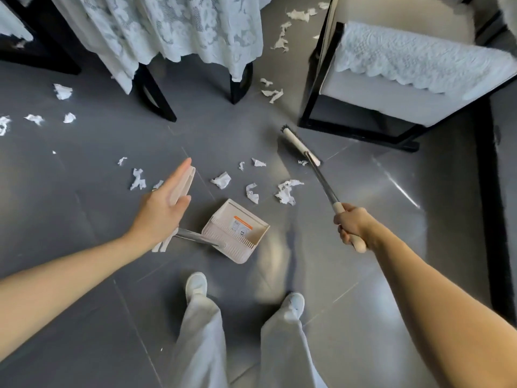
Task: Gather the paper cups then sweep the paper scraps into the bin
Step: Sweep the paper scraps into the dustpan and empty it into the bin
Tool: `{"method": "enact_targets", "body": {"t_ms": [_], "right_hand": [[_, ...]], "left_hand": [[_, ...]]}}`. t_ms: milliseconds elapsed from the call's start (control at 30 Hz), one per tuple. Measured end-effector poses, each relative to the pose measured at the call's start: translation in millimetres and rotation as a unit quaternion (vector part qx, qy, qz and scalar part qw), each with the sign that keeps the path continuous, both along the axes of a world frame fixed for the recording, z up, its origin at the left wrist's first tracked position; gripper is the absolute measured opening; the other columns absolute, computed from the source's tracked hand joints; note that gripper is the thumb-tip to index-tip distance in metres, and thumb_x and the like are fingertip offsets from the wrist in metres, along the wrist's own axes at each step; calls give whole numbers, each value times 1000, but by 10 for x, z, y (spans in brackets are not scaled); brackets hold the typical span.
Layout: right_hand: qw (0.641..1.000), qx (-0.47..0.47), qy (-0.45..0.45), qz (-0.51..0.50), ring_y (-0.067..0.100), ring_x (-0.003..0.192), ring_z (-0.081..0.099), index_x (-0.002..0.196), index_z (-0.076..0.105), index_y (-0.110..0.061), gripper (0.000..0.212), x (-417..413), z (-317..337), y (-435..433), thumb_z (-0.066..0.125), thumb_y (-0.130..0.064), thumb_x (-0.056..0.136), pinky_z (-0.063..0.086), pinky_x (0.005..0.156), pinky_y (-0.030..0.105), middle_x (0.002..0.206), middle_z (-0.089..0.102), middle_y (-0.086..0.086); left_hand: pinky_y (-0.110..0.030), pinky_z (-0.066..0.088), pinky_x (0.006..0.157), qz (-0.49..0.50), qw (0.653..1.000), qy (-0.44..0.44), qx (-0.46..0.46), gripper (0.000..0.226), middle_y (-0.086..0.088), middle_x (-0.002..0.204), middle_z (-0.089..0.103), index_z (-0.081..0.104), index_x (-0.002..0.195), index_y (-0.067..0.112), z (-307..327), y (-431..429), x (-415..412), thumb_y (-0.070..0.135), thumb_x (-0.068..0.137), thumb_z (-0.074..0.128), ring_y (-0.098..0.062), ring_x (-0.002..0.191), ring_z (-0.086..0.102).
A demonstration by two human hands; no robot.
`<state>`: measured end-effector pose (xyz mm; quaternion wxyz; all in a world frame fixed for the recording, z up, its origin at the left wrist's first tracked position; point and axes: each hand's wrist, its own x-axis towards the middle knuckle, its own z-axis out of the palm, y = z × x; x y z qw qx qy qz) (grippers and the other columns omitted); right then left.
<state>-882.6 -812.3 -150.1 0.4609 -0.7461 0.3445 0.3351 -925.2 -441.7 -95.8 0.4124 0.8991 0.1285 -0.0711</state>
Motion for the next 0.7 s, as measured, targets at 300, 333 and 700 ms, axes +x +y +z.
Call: {"method": "enact_targets", "body": {"t_ms": [300,333,700], "right_hand": [[983,97,70,-136,10,35,36,125,48,-15,38,-433,-62,1756,42,4,93,35,36,16,60,41,6],[980,115,74,-148,10,38,36,125,49,-14,37,-433,-5,1994,41,4,93,34,37,17,62,41,6],[976,148,52,-149,9,38,32,120,51,-25,41,-213,599,2801,39,4,93,31,33,15,59,40,6]], "left_hand": [[-36,49,91,-53,998,-6,-14,69,8,131,60,35,141,51,-60,1149,337,5,92,53,-21,104,56],[-38,48,94,-60,998,-7,-13,68,8,134,58,35,143,47,-44,1259,377,4,93,52,-29,105,57],[-48,53,89,-71,997,0,-3,68,9,135,57,34,142,51,30,2033,483,9,93,55,-37,109,54]]}}
